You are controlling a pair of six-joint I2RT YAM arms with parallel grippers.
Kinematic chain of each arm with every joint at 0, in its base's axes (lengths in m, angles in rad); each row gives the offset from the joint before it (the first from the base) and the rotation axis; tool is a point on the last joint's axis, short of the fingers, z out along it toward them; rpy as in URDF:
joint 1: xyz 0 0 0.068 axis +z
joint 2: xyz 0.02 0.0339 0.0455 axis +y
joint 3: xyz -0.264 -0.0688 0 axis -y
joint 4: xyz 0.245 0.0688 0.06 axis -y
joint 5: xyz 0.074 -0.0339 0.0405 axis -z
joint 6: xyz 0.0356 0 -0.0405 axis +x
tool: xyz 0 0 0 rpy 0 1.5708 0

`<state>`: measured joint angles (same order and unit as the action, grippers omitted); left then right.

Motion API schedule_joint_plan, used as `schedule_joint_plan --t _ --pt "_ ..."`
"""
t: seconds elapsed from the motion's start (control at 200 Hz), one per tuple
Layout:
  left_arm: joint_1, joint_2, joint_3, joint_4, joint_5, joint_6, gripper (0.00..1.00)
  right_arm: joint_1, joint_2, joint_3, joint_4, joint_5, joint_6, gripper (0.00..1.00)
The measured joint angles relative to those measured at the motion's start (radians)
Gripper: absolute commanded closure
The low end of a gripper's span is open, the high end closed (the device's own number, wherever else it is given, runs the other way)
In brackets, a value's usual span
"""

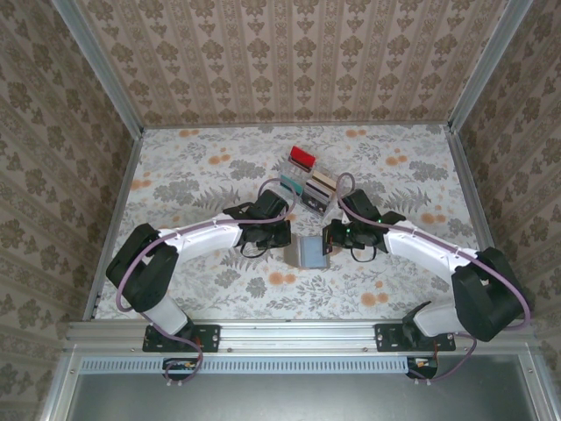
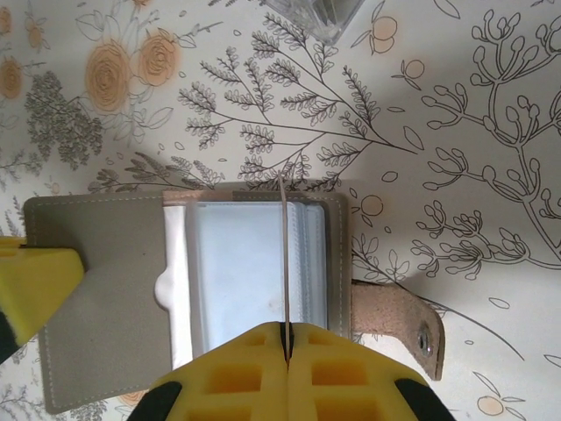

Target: Put the credit cards into the card holder

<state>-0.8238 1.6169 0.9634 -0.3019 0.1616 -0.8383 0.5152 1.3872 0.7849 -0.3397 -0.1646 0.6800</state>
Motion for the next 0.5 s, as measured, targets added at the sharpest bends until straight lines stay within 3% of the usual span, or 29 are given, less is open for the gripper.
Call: schedule_joint_plan --t 0.5 --pt "0.0 0.011 0.0 0.0 0.0 0.0 1.0 0.009 0.05 -0.008 0.017 -0.023 -0.023 1.0"
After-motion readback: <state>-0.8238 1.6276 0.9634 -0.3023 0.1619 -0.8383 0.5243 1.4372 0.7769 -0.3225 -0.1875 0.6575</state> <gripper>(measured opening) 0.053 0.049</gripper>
